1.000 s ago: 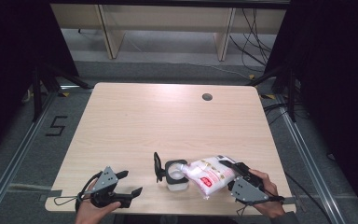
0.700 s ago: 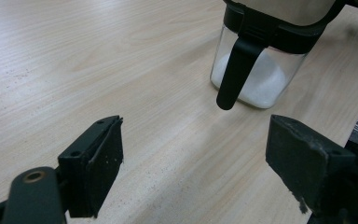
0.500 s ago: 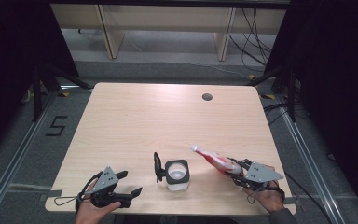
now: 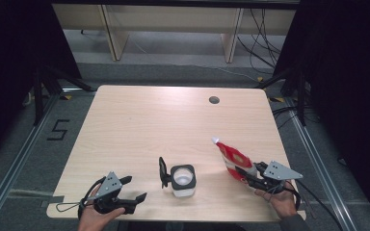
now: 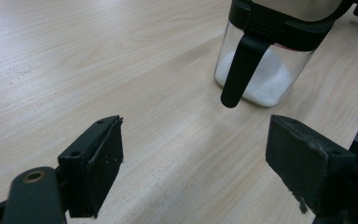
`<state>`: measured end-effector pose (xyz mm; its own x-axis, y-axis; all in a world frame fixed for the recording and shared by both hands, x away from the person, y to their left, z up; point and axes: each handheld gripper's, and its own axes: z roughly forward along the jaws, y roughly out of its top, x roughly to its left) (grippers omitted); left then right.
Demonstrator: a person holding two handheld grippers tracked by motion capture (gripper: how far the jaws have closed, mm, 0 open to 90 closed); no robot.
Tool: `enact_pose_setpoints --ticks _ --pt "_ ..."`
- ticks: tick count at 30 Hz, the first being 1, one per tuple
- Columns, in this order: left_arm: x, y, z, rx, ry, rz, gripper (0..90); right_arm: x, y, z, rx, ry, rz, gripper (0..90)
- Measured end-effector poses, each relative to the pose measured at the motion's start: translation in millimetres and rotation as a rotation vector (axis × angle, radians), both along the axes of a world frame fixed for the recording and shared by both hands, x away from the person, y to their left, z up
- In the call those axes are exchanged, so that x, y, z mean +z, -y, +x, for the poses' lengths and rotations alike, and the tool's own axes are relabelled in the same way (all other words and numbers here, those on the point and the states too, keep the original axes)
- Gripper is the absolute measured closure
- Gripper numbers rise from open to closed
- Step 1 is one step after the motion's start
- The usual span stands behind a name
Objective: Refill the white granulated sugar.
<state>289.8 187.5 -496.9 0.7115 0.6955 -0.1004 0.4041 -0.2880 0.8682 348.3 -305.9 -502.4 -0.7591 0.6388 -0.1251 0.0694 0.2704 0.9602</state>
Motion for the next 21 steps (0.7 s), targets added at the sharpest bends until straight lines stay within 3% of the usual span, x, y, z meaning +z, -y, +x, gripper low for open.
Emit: enact_pose_setpoints --ticks 3,6,7,8,9,14,15,17,20,21 --pt "0.6 -0.8 -0.4 0.005 0.000 0.015 18.5 1.1 1.0 -1.0 -0.002 -0.015 -0.001 63.9" --pt "-0.5 0.7 -0.2 0.004 0.001 -0.005 18.5 3.2 3.1 -2.5 -0.003 -0.055 -0.017 63.7" --pt "-0.3 0.6 -0.2 0.006 0.001 -0.005 18.5 3.4 4.7 -1.4 -0.018 -0.032 -0.007 63.5" --pt "0.6 -1.1 0.1 -0.003 0.002 0.016 18.5 3.8 5.8 -2.7 -0.024 -0.067 -0.006 63.4" --pt "1.0 -0.9 -0.5 0.004 0.003 0.017 18.5 3.3 6.3 -2.4 -0.026 -0.071 0.014 63.2" --pt "1.1 -0.9 -0.6 0.001 0.003 0.011 18.5 3.7 9.5 -2.7 -0.048 -0.089 0.022 62.6" --pt "1.3 -0.6 -0.9 0.000 0.004 0.007 18.5 4.8 11.4 -5.5 -0.049 -0.125 0.017 62.2" --pt "1.3 -0.4 -0.9 -0.004 0.008 0.005 18.5 4.1 12.6 -5.7 -0.058 -0.103 0.019 61.7" --pt "0.9 0.7 -1.9 0.008 -0.005 -0.004 18.5 3.5 15.1 -5.9 -0.068 -0.115 0.037 61.4" --pt "0.7 0.7 -1.3 0.001 0.005 0.003 18.5 3.2 15.0 -5.3 -0.093 -0.087 0.055 60.3"
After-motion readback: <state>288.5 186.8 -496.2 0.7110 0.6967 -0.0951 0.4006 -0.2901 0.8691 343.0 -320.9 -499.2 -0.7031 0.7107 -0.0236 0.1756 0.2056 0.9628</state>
